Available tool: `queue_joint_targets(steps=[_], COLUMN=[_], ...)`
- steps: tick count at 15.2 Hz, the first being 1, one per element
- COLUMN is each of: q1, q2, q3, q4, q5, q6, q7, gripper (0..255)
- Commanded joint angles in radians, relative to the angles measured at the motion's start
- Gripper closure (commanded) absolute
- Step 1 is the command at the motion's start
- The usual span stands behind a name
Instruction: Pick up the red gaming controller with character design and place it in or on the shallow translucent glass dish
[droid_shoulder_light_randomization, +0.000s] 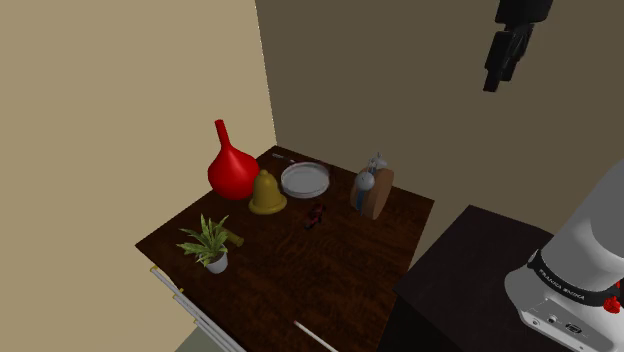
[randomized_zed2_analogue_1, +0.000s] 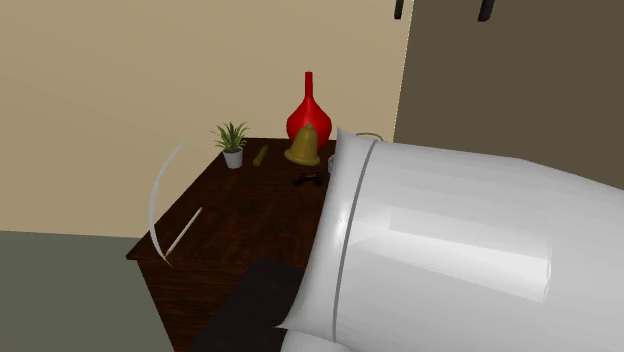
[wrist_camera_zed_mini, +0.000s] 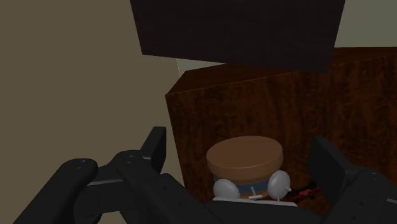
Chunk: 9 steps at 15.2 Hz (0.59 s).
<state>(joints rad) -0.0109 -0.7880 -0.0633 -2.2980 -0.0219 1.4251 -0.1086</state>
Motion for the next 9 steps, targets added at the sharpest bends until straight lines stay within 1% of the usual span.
queue_joint_targets(steps=[1,9], q1=[0.000,0.012], q2=[0.000,0.111], q3=[0.000,0.091], q4=[0.000,-0.128], q5=[0.000,0.122], q6=[0.000,0.227], q7=[0.000,0.184], gripper=[0,0])
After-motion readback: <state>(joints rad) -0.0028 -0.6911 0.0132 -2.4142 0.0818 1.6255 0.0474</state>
